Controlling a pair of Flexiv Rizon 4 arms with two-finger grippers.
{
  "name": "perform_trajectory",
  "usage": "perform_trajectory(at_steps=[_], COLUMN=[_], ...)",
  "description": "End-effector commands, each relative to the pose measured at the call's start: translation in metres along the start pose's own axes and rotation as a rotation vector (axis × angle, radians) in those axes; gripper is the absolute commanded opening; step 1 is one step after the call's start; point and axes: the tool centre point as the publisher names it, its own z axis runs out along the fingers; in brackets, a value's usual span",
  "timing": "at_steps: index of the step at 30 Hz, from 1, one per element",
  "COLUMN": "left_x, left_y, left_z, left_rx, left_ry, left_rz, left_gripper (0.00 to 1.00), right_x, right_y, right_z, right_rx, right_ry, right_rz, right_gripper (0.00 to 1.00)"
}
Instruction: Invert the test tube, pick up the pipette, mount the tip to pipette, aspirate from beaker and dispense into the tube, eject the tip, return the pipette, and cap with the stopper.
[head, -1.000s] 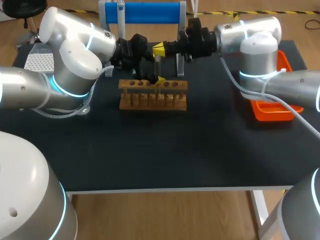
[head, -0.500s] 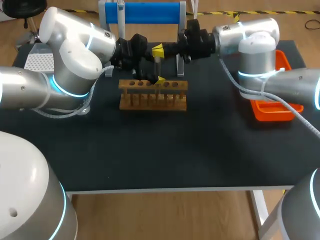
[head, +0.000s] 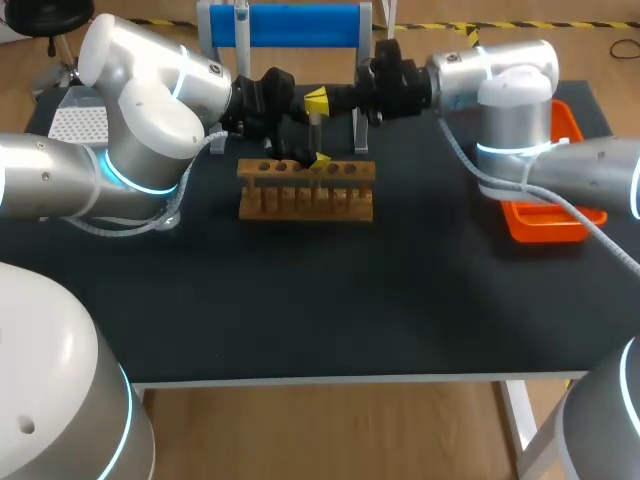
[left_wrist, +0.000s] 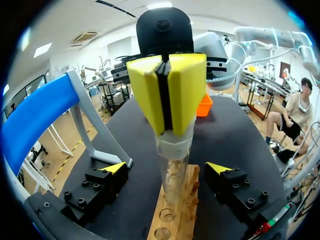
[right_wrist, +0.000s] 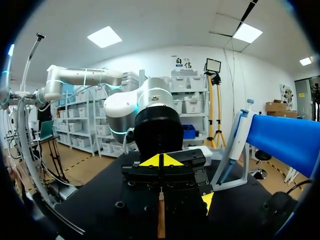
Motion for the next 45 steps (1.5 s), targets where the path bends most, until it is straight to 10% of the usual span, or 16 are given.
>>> perform_trajectory(at_steps=[1, 5, 6, 8, 30, 45], left_x=[-0.002, -0.002, -0.002, -0.002, -0.002, -0.002], left_y=[0.0, 0.0, 0.0, 0.0, 0.0, 0.0], left_z=[0.0, 0.0, 0.0, 0.0, 0.0, 0.0], left_rx=[-0.002, -0.002, -0.002, -0.002, -0.002, -0.002], left_ry=[0.005, 0.005, 0.005, 0.005, 0.005, 0.005], left_rz=[-0.001, -0.001, -0.001, -0.001, -0.001, -0.001], left_gripper=[1.0, 1.0, 1.0, 1.0, 1.0, 1.0], right_x=[0.0, 0.002, 0.003, 0.004, 0.037, 0.044], right_y=[0.004, 0.011, 0.013, 0.017, -0.041, -0.052], right_z=[-0.002, -0.007, -0.009, -0.014, -0.118, -0.129], right_rx=[-0.017, -0.033, -0.035, -0.032, 0.187, 0.219], right_ry=[0.001, -0.007, -0.011, -0.019, -0.172, -0.19], right_rz=[-0.011, -0.025, -0.03, -0.036, 0.058, 0.081], right_gripper=[0.0, 0.12, 0.29, 1.0, 1.0, 1.0])
